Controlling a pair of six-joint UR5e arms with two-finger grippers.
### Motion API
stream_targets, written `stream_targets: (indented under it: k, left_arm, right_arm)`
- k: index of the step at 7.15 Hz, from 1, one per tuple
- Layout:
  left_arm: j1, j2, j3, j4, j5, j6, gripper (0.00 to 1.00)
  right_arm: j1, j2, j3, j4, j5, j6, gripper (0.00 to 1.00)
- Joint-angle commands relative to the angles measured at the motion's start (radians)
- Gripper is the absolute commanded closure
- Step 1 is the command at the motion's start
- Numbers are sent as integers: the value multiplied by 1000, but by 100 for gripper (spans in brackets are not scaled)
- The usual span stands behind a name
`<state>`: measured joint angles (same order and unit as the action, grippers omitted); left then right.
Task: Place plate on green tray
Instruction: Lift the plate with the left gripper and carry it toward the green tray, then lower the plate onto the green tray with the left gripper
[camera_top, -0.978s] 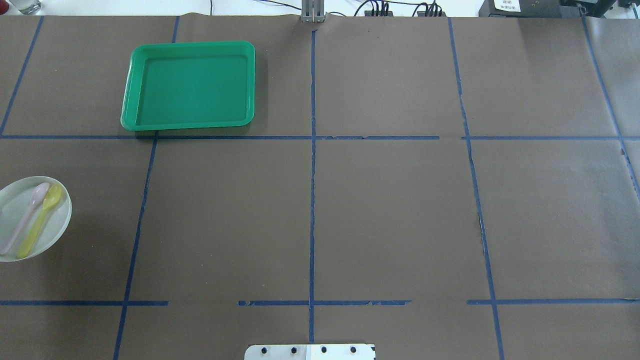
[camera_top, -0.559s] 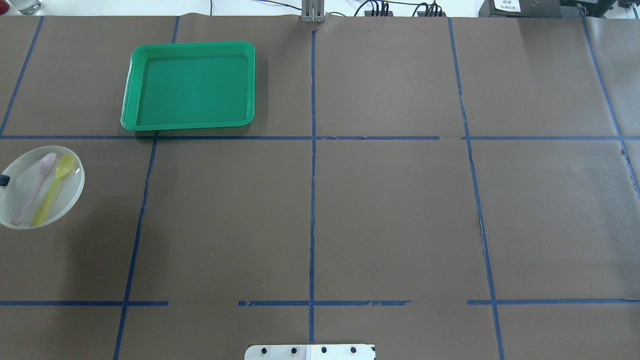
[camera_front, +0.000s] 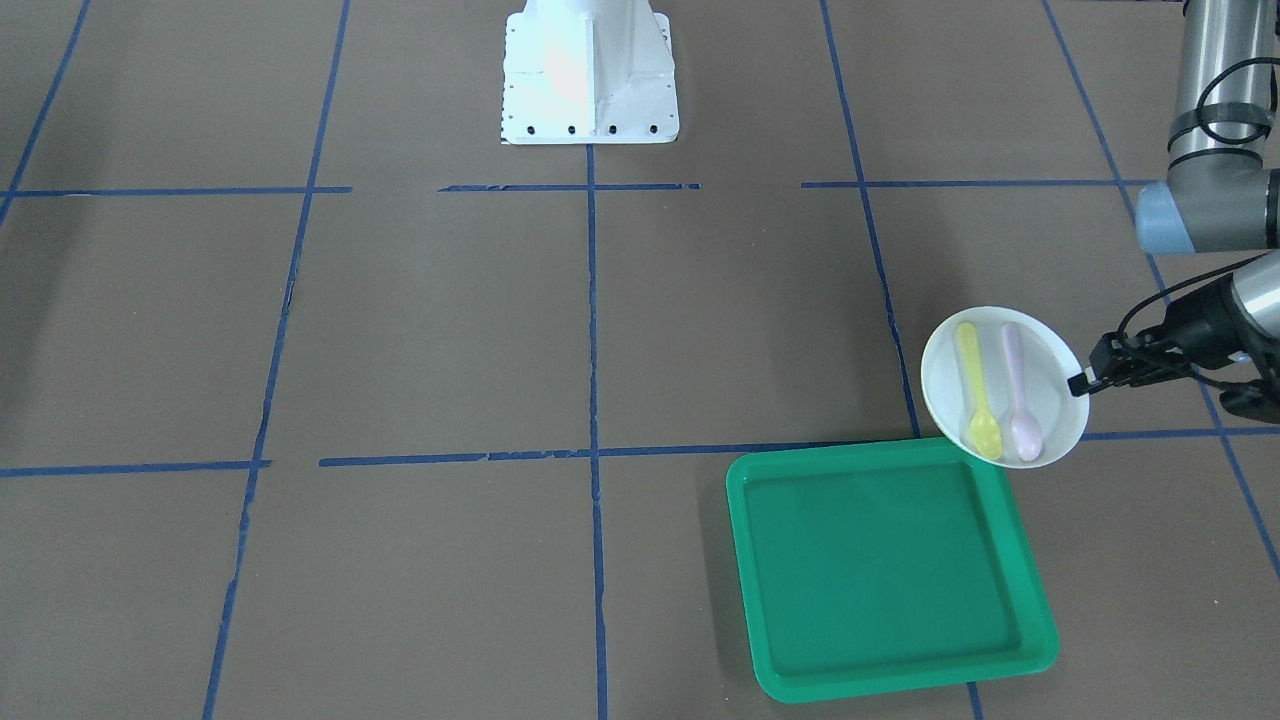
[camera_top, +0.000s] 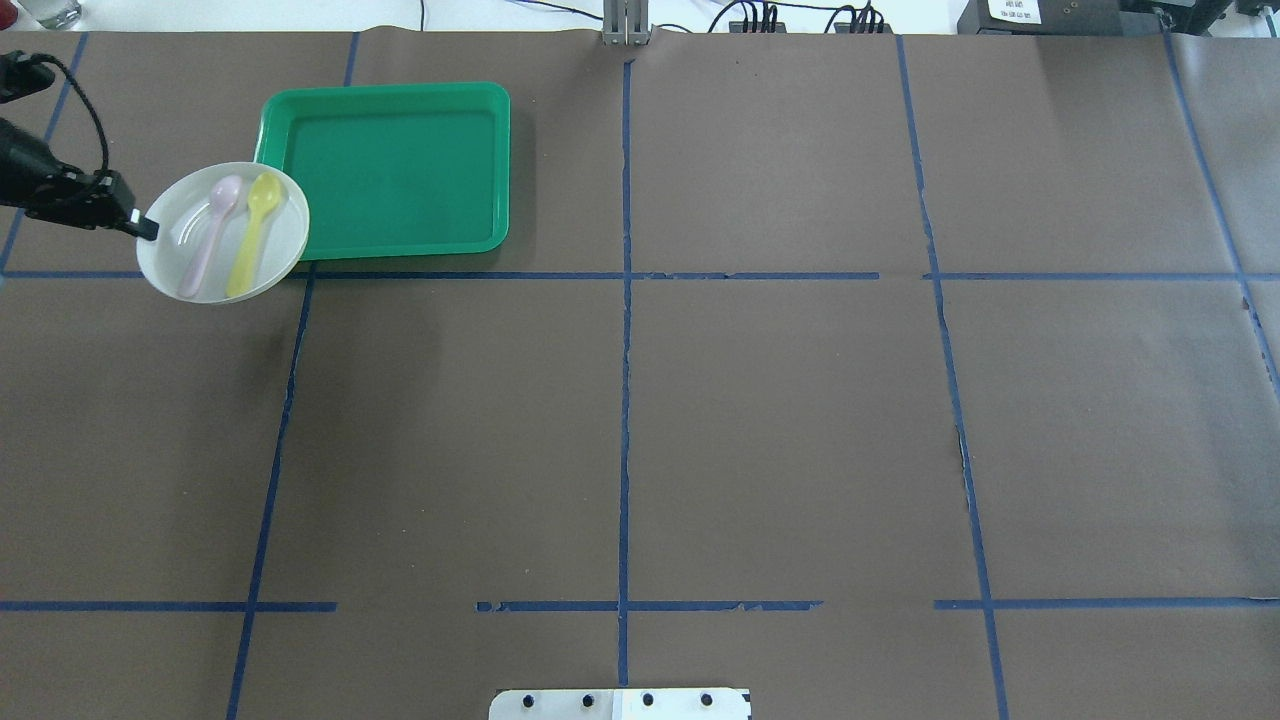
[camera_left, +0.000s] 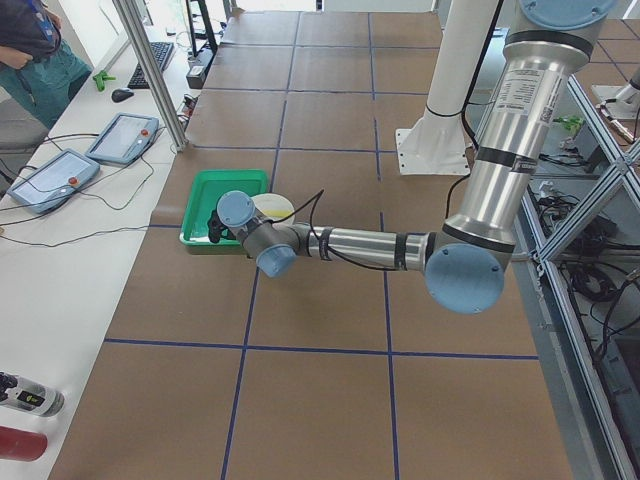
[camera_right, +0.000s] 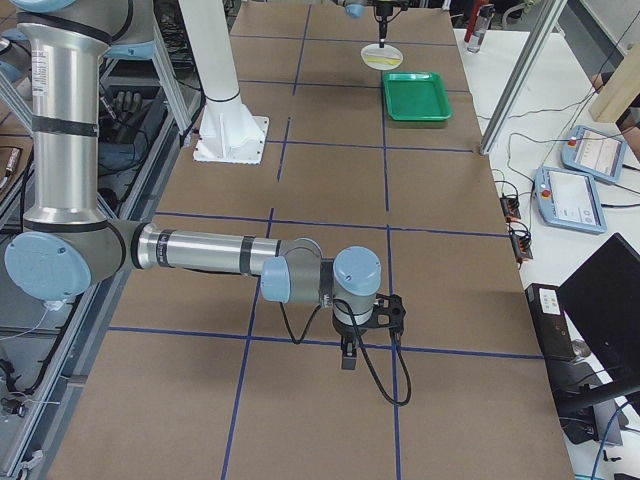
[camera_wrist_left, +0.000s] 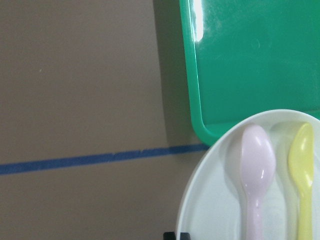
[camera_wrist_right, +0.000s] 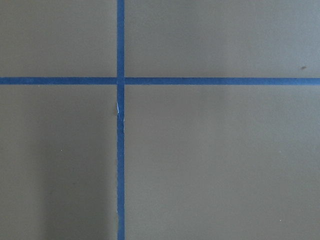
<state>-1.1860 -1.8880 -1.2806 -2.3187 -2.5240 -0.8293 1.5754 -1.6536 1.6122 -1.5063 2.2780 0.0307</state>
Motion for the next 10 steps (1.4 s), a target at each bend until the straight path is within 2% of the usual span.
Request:
stream_targets:
  k: [1,4,5,6,7,10]
  left_arm:
    - [42,-145,124,-1,79,-109,100]
    - [65,-256,220,-28,90,-355,100]
    - [66,-261,281,-136,91,-428,100]
    - [77,-269,346,-237,117,-497,100]
    - [116,-298,363,-252,210,-577,100]
    - [172,-299,380,-323,301,-671,100]
  right_arm:
    - [0,1,0,0,0,0,0]
    - [0,0,0,0,0,0,0]
    - [0,0,0,0,0,0,0]
    - [0,0,0,0,0,0,0]
    - [0,0,0,0,0,-2,0]
    - [0,0,0,0,0,0,0]
